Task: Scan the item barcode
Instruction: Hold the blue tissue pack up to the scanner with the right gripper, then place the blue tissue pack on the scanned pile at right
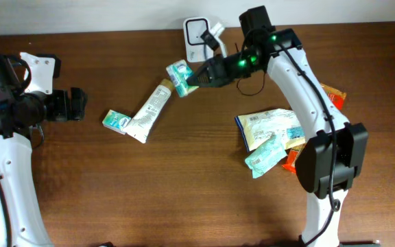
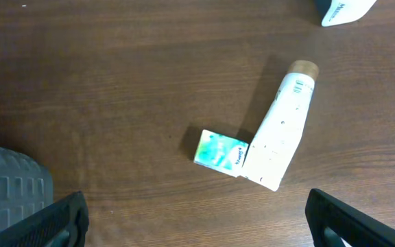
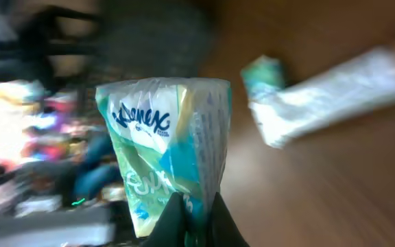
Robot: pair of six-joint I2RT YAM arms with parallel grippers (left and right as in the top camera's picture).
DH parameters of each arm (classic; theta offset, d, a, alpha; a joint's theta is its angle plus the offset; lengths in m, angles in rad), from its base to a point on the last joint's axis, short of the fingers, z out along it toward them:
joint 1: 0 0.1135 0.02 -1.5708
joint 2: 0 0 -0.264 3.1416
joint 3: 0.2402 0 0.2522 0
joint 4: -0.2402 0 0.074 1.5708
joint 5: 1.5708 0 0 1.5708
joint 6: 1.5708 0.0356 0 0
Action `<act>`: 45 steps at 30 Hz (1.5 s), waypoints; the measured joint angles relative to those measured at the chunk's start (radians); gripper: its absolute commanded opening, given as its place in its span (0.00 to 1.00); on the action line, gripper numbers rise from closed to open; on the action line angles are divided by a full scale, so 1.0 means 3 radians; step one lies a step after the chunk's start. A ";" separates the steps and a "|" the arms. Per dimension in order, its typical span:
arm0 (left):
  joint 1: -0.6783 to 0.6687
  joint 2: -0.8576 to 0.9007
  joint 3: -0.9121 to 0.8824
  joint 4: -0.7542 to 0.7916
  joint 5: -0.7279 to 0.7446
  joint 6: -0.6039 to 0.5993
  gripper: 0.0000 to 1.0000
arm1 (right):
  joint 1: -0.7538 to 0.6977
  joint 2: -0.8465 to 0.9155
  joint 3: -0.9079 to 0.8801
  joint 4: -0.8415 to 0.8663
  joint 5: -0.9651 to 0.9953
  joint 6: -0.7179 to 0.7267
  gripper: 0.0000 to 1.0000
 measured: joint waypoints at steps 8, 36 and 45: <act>0.0000 0.0000 0.0000 0.0000 0.0000 0.0000 0.99 | 0.0441 0.0000 0.0000 0.0041 0.3065 0.0594 0.04; 0.0000 0.0000 0.0001 0.0005 0.0000 0.0000 0.99 | 0.0618 0.1268 0.0561 0.2948 0.5723 -0.2042 0.04; 0.0000 0.0000 0.0001 0.0005 0.0000 0.0000 0.99 | 0.0862 0.1204 0.0553 0.1940 0.5465 -0.1658 0.04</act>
